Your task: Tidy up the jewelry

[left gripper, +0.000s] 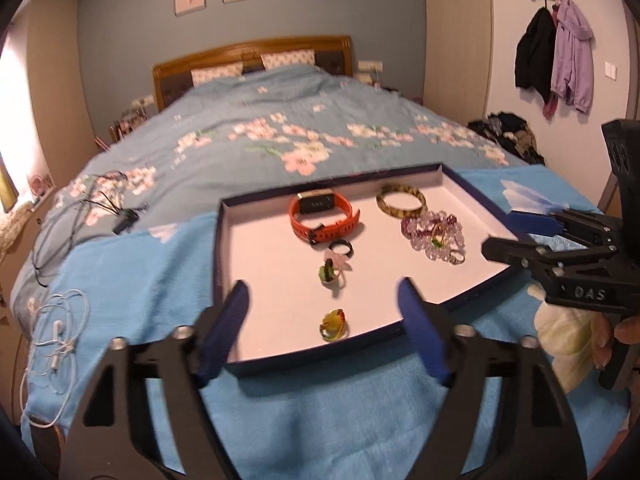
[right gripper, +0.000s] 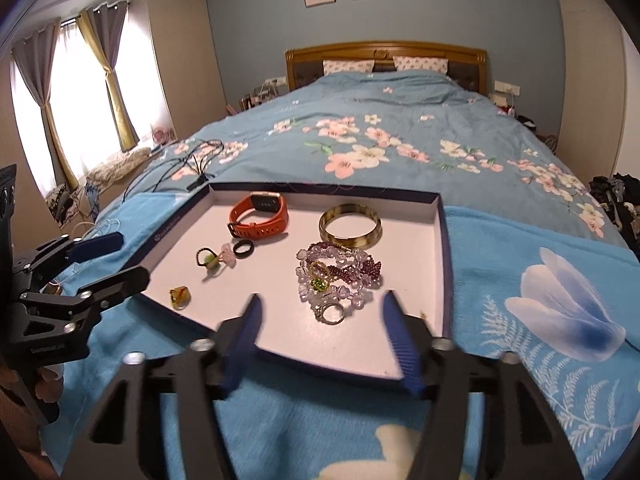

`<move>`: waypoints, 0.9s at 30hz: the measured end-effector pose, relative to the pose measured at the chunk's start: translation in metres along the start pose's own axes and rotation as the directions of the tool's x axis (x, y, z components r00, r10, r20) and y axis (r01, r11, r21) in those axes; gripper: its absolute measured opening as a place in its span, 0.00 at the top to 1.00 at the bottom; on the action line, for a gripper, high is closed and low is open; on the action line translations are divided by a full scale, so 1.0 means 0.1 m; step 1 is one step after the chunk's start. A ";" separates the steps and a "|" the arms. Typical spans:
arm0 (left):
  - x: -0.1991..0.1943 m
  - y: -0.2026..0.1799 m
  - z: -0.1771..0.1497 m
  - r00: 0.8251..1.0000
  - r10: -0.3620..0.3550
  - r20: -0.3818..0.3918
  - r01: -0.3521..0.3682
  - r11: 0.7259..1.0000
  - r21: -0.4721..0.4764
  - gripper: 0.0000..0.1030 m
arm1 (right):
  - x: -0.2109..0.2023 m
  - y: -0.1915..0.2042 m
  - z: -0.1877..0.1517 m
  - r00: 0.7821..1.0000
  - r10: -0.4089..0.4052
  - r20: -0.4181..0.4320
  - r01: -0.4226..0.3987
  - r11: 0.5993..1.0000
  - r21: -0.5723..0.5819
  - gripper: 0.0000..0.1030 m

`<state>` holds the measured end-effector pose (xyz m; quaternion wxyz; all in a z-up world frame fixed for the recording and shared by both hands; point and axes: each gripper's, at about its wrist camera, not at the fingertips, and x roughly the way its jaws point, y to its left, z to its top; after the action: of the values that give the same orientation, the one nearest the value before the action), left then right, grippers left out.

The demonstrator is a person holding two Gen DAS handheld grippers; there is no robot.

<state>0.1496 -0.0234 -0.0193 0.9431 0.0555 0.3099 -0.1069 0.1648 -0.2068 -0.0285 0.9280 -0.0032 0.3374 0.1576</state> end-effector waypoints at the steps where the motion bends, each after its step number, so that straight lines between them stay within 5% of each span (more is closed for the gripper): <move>1: -0.08 0.00 -0.02 1.000 0.007 0.023 -0.007 1.000 0.001 0.17 | -0.05 0.02 -0.02 1.000 -0.002 0.015 0.002 1.000 -0.003 0.33; 2: -0.14 0.00 -0.03 0.999 0.018 0.041 -0.018 1.000 0.000 0.07 | -0.10 0.04 -0.04 1.000 -0.005 0.025 0.005 1.000 -0.007 0.24; 6: -0.40 -0.02 -0.11 0.992 0.045 0.116 -0.044 0.999 -0.006 0.05 | -0.32 0.15 -0.13 0.994 -0.037 0.104 0.040 0.999 -0.022 0.07; 21: -1.12 -0.16 -0.43 0.936 0.101 0.339 -0.074 0.993 -0.090 0.05 | -0.78 0.40 -0.46 0.961 -0.079 0.265 0.088 0.996 -0.021 0.07; 27: -1.26 -0.21 -0.57 0.926 0.116 0.360 -0.079 0.990 -0.115 0.05 | -0.94 0.38 -0.52 0.942 -0.087 0.325 0.085 0.996 0.021 0.07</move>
<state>0.0135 -0.0131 0.0091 0.9900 0.0033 0.1305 -0.0529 0.0534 -0.2038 -0.0059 0.9770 0.0111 0.1798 0.1140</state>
